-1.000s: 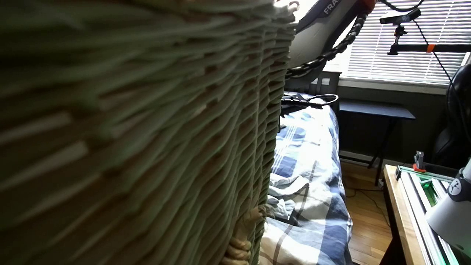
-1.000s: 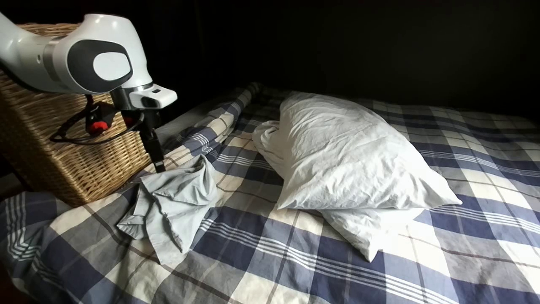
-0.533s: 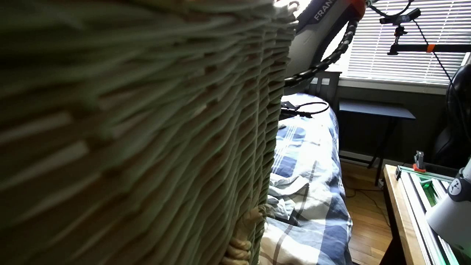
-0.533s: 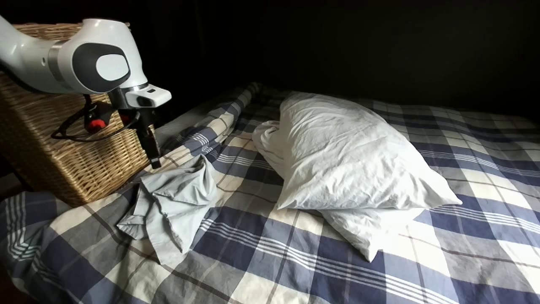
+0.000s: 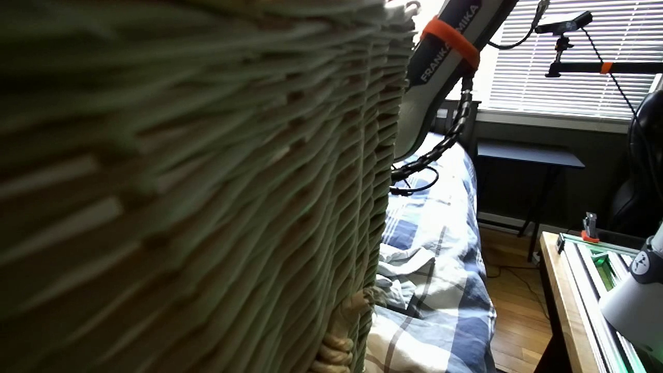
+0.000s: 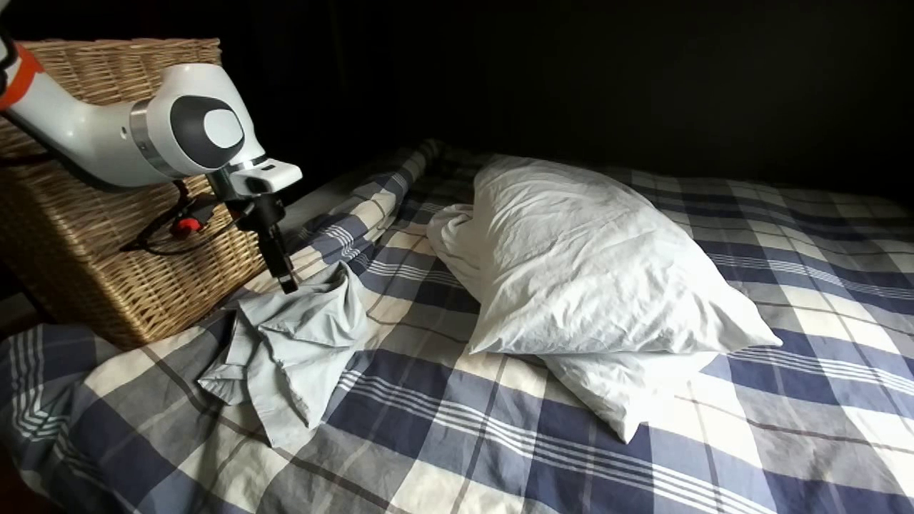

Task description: Put the pillow case in the laundry basket.

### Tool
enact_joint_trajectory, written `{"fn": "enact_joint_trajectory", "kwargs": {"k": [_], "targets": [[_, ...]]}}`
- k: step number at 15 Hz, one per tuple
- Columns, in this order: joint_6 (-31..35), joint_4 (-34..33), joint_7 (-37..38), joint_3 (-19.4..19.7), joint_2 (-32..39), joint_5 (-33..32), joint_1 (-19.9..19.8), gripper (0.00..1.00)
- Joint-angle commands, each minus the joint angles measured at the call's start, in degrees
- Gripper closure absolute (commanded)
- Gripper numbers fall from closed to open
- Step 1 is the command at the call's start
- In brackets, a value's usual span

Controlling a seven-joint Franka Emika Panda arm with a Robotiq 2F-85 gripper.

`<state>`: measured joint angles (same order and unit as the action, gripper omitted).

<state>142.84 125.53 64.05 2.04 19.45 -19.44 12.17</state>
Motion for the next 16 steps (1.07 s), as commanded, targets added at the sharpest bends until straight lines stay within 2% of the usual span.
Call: {"fn": "enact_joint_trajectory", "kwargs": {"k": [1,6,15,16], "targets": [[3.1,-4.2,4.2,2.8,5.9,-4.6,2.3,0.0],[5.2,-7.8,6.1,6.2,11.1,-6.4,4.4,0.0],[-0.5,-13.7,6.2,8.5,19.5,-4.6,6.3,0.0],[-1.6,-14.4,6.5,8.9,20.4,-4.7,6.5,0.25]]}}
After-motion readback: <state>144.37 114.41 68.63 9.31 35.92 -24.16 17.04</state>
